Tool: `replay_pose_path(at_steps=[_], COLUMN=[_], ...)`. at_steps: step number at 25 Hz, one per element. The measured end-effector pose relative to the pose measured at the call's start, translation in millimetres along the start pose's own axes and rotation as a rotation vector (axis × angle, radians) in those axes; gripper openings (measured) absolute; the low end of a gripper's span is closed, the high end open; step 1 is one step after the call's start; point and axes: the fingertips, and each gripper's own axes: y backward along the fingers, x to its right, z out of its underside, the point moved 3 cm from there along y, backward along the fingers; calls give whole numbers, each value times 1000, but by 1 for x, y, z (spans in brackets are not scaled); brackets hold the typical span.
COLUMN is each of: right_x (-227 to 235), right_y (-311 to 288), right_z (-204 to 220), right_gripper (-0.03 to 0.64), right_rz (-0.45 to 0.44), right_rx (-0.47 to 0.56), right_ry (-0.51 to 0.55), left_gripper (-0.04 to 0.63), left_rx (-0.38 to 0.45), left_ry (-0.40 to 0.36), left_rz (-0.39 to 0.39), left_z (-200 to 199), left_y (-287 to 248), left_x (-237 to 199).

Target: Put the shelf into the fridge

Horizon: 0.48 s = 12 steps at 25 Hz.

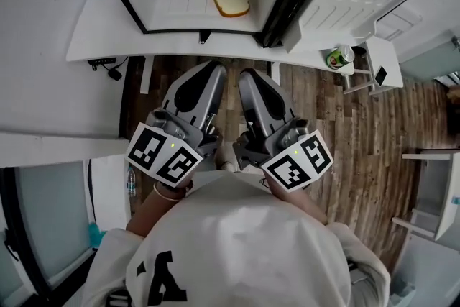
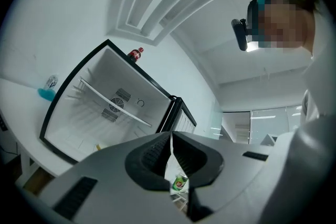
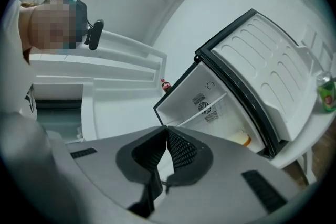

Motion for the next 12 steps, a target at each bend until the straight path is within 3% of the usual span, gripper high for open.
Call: replay_pose_path(at_steps=[12], right_x=[-35], right_y=[67], right_z=[0], right_gripper=[29], right_rz=[-72], right_rx=[-7], right_ry=[-5], left_gripper=[17], left_rx=[10], left_ry=[-44], left_rz=[-58], left_z=[16], left_y=[51], left_x=[69])
